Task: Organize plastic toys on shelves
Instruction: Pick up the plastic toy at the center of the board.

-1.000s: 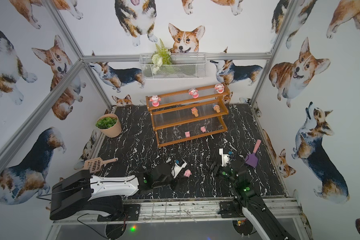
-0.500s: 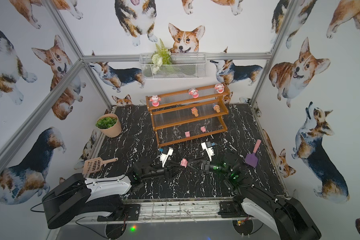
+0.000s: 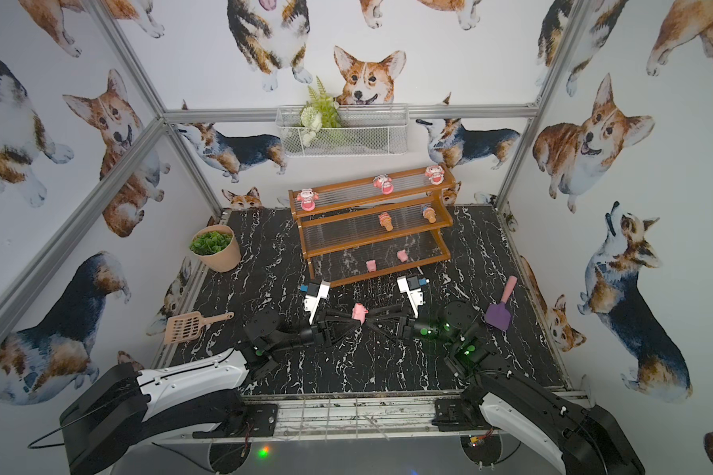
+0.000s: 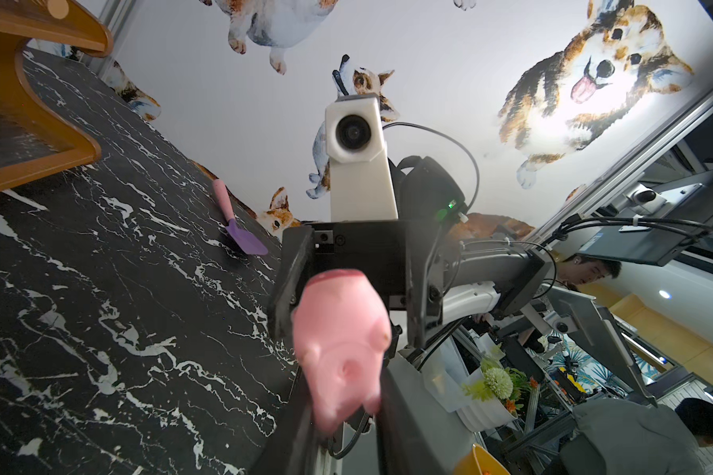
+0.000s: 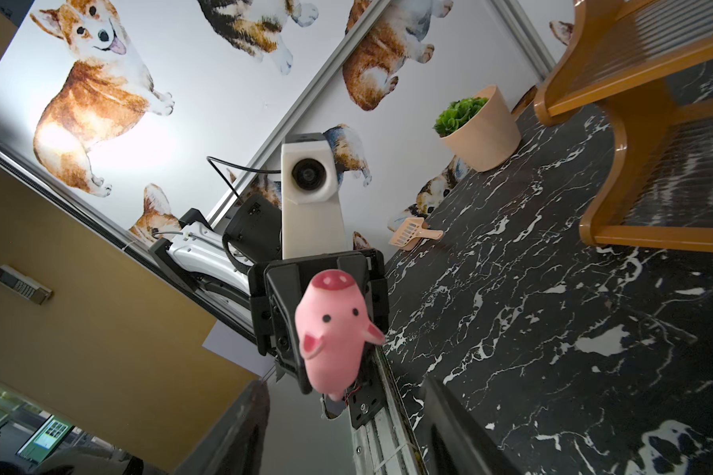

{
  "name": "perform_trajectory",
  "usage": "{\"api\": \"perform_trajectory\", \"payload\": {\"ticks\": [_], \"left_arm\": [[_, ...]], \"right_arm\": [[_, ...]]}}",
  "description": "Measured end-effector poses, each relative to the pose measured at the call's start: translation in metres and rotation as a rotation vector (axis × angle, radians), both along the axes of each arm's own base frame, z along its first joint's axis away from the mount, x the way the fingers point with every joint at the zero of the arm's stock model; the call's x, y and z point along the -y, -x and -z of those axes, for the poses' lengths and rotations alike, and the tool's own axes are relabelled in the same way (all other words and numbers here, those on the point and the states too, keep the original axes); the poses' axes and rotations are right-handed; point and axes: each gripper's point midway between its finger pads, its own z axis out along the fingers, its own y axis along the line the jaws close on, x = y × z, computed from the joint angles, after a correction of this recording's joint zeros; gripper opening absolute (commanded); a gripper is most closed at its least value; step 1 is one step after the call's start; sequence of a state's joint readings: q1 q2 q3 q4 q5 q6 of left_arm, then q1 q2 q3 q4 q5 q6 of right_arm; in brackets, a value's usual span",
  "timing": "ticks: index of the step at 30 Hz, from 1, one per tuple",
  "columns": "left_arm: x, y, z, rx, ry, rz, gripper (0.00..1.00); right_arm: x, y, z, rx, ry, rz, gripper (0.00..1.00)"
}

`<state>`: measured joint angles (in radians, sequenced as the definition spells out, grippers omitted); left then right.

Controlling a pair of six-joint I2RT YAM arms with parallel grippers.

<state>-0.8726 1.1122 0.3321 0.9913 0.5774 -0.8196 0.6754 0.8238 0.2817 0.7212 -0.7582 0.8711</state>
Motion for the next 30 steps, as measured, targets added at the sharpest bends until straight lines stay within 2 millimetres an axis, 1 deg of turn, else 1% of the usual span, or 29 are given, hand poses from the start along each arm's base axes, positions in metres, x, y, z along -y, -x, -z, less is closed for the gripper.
{"api": "perform_trajectory", "payload": {"ticks": [3,7,9,15,18,22,25,28,30], "left_arm": [[-0.001,0.001,-0.003,-0.003,0.007,0.001,0.27],[-0.002,0.002,-0.006,-0.010,0.017,0.003,0.27],[-0.002,0.002,-0.006,-0.015,0.018,0.003,0.27],[0.000,0.002,-0.005,-0.026,0.016,0.011,0.27],[0.000,0.004,-0.006,-0.026,0.020,0.021,0.27],[0.000,0.003,-0.006,-0.031,0.022,0.017,0.29],[-0.001,0.004,-0.007,-0.030,0.023,0.018,0.35],[-0.003,0.004,-0.005,-0.031,0.015,0.008,0.55],[-0.010,0.003,-0.001,-0.034,0.009,-0.018,0.64]], "right_arm": [[-0.003,0.000,0.000,-0.002,0.001,-0.006,0.56],[-0.008,0.001,-0.011,0.022,-0.019,-0.021,0.55],[-0.010,0.000,-0.013,0.025,-0.023,-0.021,0.54],[-0.017,-0.005,-0.017,0.014,-0.025,-0.020,0.42],[-0.020,-0.005,-0.016,0.001,-0.022,-0.027,0.31],[-0.022,-0.005,-0.017,0.003,-0.024,-0.031,0.24],[-0.023,-0.004,-0.018,0.005,-0.026,-0.033,0.23],[-0.021,-0.005,-0.021,0.013,-0.035,-0.016,0.23],[-0.019,-0.005,-0.024,0.021,-0.039,-0.006,0.23]]}}
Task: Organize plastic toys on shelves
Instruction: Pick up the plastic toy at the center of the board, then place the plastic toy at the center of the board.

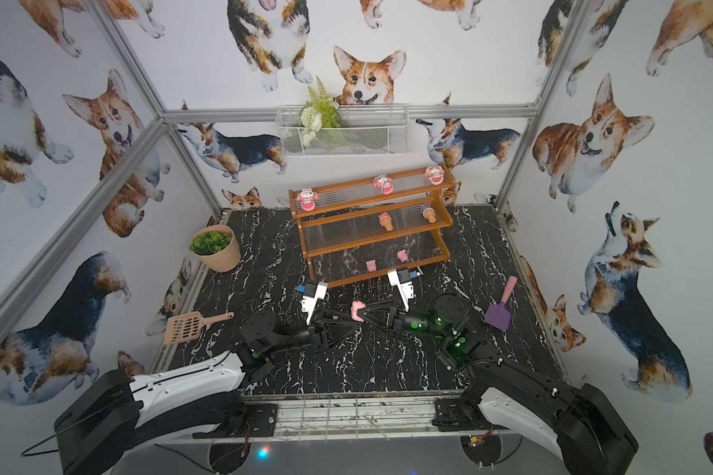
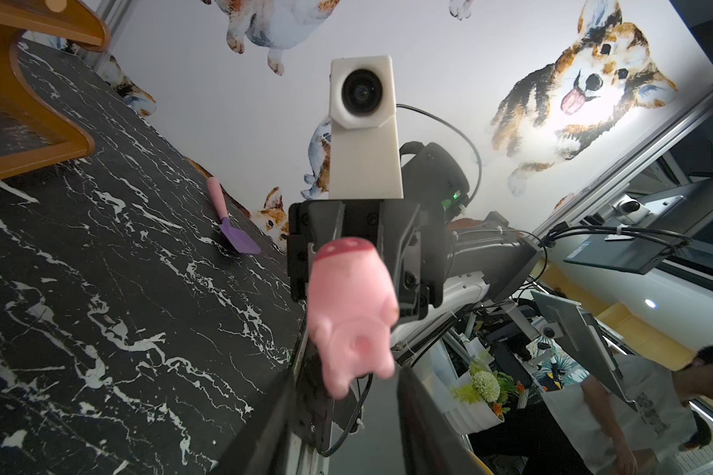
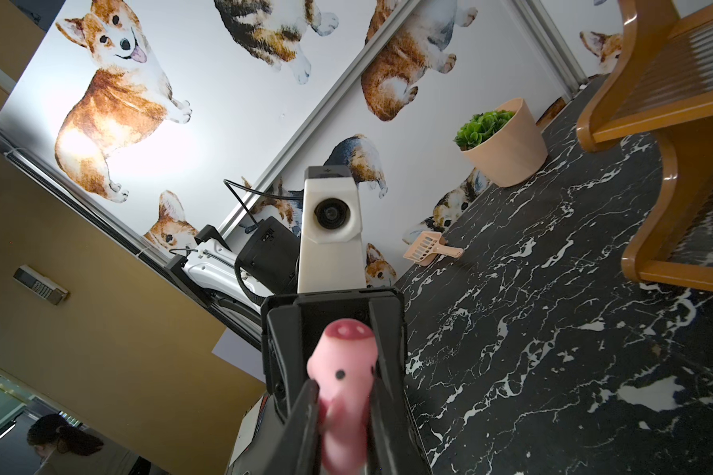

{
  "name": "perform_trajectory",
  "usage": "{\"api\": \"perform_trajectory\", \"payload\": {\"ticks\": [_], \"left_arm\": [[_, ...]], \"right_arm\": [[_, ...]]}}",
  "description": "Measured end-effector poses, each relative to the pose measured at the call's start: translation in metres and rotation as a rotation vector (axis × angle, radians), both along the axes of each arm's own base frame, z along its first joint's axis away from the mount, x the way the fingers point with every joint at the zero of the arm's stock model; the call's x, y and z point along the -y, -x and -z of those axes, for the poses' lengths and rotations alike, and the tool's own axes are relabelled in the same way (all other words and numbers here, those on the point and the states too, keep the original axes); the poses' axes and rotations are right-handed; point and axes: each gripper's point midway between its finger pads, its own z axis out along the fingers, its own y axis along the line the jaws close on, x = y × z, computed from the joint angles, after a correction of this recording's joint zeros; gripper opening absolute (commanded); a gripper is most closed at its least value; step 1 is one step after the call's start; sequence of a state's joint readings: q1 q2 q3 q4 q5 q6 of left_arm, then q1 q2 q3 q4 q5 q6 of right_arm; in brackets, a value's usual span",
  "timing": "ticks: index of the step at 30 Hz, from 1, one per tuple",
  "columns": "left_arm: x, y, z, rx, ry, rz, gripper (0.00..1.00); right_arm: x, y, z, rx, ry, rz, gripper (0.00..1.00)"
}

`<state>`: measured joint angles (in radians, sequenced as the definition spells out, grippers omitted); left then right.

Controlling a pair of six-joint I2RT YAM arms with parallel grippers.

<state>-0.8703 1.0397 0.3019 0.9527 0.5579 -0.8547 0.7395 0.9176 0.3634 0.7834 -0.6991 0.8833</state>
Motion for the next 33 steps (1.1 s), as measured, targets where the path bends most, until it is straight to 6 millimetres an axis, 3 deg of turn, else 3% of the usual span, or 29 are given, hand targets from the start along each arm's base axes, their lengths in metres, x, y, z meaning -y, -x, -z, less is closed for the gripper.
{"api": "perform_trajectory", "payload": {"ticks": [3,6,9,11,14,19,25,30,33], "left_arm": [[-0.018,-0.009,0.006,-0.002,-0.026,-0.094,0.69],[-0.048,-0.029,0.012,-0.012,-0.081,-0.278,0.76],[-0.082,-0.051,0.032,-0.043,-0.187,-0.471,0.78],[-0.101,-0.060,0.053,-0.075,-0.280,-0.559,0.78],[-0.119,-0.064,0.076,-0.110,-0.387,-0.633,0.78],[-0.132,-0.063,0.100,-0.139,-0.492,-0.667,0.78],[-0.139,-0.060,0.100,-0.129,-0.498,-0.686,0.78],[-0.141,-0.057,0.101,-0.129,-0.505,-0.687,0.78],[-0.142,-0.057,0.102,-0.130,-0.507,-0.686,0.78]], "right_arm": [[0.004,-0.001,0.003,0.004,0.025,0.031,0.23],[0.010,-0.010,0.019,-0.014,0.105,0.109,0.24],[0.015,-0.027,0.055,-0.087,0.257,0.205,0.24],[0.017,-0.036,0.091,-0.152,0.390,0.264,0.24],[0.015,-0.032,0.147,-0.237,0.633,0.291,0.25],[0.006,-0.038,0.195,-0.251,0.936,0.365,0.26],[-0.005,-0.054,0.231,-0.240,1.167,0.425,0.28],[-0.020,-0.061,0.246,-0.206,1.264,0.426,0.30],[-0.024,-0.062,0.249,-0.192,1.293,0.428,0.37]]}}
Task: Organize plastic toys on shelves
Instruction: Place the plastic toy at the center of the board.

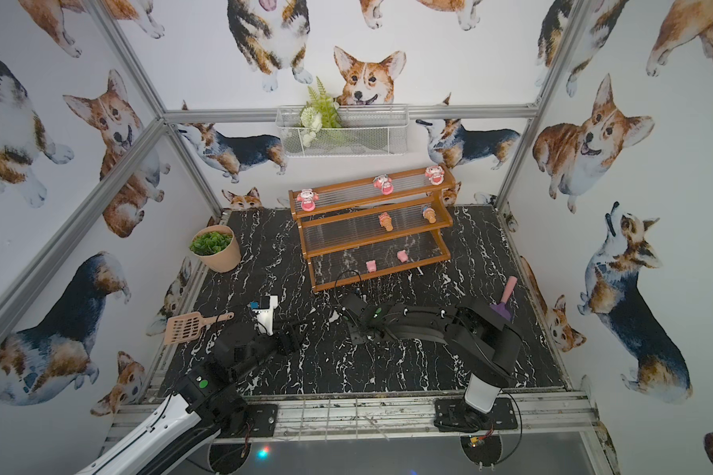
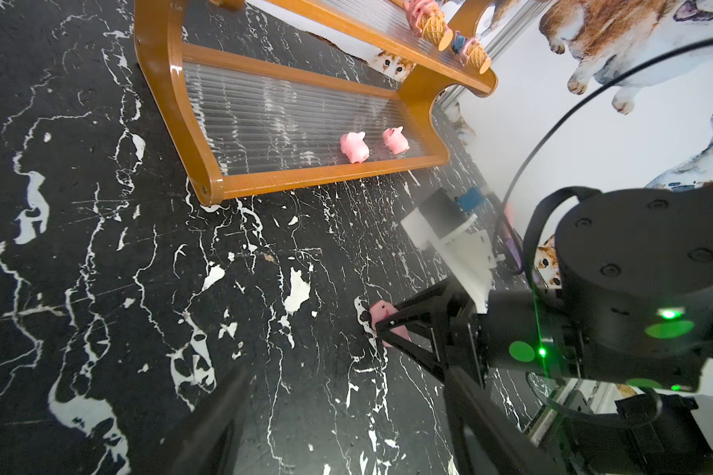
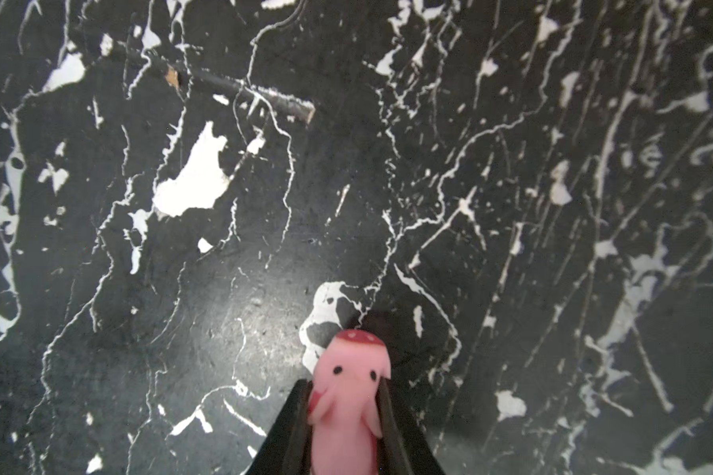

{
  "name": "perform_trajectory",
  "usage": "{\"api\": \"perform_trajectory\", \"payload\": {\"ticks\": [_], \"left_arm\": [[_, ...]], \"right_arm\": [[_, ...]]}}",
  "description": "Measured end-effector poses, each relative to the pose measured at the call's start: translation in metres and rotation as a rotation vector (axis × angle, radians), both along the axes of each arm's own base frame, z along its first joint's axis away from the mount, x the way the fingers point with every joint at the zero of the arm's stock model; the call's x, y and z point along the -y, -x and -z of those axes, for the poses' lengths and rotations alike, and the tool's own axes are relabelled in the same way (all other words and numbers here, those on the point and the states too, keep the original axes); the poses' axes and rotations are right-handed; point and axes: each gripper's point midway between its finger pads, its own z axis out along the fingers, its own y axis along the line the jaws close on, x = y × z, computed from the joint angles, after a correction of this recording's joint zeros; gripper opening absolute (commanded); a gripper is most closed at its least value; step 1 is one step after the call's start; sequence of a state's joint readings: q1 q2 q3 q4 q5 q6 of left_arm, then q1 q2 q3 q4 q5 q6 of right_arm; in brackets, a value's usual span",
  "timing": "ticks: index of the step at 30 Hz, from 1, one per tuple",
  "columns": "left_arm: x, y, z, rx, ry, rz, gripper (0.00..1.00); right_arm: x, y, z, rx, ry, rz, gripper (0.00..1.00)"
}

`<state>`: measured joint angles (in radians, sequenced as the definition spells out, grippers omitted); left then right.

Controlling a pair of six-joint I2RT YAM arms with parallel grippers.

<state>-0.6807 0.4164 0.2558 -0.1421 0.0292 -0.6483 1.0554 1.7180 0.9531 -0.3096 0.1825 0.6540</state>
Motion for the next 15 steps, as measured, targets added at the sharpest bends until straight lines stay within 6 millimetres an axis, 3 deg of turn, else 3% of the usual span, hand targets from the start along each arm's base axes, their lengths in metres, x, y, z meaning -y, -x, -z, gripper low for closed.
{"api": "perform_trajectory", "payload": {"ticks": [7,11,15], "left_arm": [[0.006,0.005,0.002,-0.025,0.023,0.035,0.75],[0.016,0.011,0.007,-0.058,0.060,0.078,0.73],[0.037,0.030,0.013,-0.081,0.061,0.171,0.73]], "right_arm": [[-0.004,0.004,-0.012,0.003,-0.028,-0.032,0.55],[0.000,0.008,-0.041,0.042,-0.099,-0.048,0.56],[0.021,0.021,-0.064,0.106,-0.176,-0.087,0.54]]}}
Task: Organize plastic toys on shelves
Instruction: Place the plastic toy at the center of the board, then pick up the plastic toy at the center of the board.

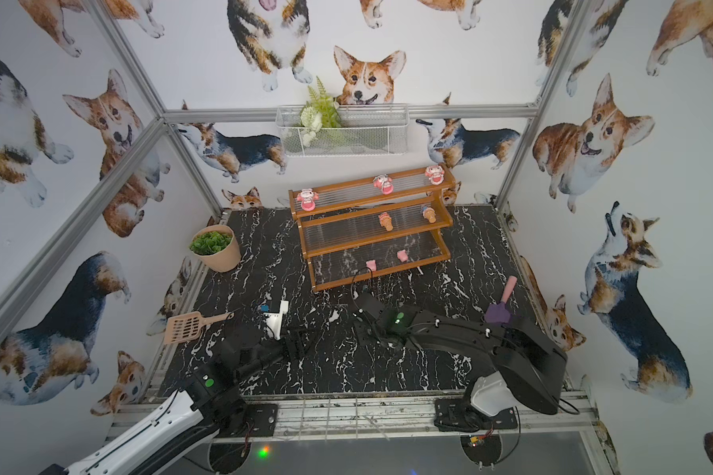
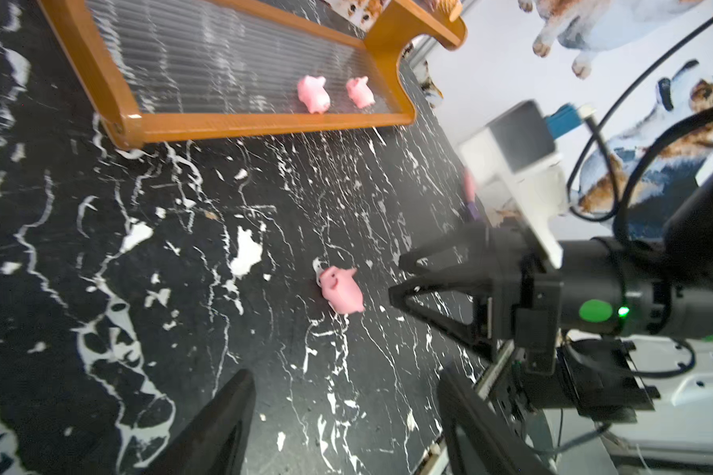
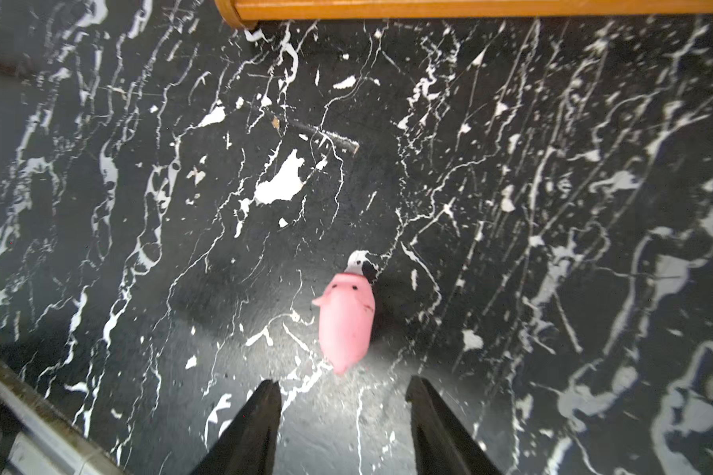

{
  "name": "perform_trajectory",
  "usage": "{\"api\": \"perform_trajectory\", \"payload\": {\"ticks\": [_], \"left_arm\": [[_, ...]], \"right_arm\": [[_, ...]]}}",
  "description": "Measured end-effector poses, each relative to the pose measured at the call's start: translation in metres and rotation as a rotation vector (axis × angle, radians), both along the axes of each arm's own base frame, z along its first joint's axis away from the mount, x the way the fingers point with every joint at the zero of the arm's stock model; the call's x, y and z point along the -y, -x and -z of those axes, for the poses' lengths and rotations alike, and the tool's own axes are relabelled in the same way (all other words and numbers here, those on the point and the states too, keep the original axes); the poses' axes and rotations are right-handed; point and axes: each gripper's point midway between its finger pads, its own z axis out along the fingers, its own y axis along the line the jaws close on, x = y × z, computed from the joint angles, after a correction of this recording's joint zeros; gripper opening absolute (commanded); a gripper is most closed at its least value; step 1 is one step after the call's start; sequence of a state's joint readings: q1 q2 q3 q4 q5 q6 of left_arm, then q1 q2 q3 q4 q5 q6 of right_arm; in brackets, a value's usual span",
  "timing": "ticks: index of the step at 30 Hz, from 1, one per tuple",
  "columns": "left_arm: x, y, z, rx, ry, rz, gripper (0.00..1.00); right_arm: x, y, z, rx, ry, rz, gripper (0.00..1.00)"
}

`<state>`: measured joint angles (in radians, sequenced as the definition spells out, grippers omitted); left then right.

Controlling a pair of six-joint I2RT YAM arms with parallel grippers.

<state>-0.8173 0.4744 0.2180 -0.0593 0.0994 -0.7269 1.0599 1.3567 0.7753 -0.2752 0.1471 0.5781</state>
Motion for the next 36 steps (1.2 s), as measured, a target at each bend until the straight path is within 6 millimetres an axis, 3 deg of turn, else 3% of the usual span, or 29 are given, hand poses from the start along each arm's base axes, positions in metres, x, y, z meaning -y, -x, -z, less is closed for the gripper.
{"api": "perform_trajectory", "payload": {"ticks": [4,6,7,12,20,24,30,36], "left_arm": [[0.029,0.026,0.009,0.027,-0.072,0.118,0.69],[0.041,0.035,0.015,0.046,-0.146,0.139,0.54],[0.048,0.037,0.016,0.056,-0.187,0.139,0.46],[0.076,0.029,0.013,0.065,-0.337,0.035,0.45],[0.094,0.006,0.028,0.038,-0.509,-0.205,0.40],[0.101,0.002,0.041,0.029,-0.573,-0.277,0.42],[0.127,0.000,0.053,0.008,-0.619,-0.345,0.45],[0.126,-0.005,0.077,-0.016,-0.685,-0.378,0.46]], "right_arm": [[0.035,0.007,-0.007,0.034,-0.114,0.004,0.53],[0.057,-0.002,-0.012,0.057,-0.183,0.062,0.52],[0.067,-0.006,-0.015,0.064,-0.217,0.091,0.52],[0.101,-0.025,-0.029,0.073,-0.343,0.193,0.51],[0.121,-0.029,-0.022,0.017,-0.433,0.231,0.51],[0.123,-0.028,-0.028,0.015,-0.478,0.223,0.51],[0.120,-0.025,-0.038,0.018,-0.527,0.190,0.51],[0.122,-0.024,-0.039,-0.010,-0.566,0.193,0.51]]}}
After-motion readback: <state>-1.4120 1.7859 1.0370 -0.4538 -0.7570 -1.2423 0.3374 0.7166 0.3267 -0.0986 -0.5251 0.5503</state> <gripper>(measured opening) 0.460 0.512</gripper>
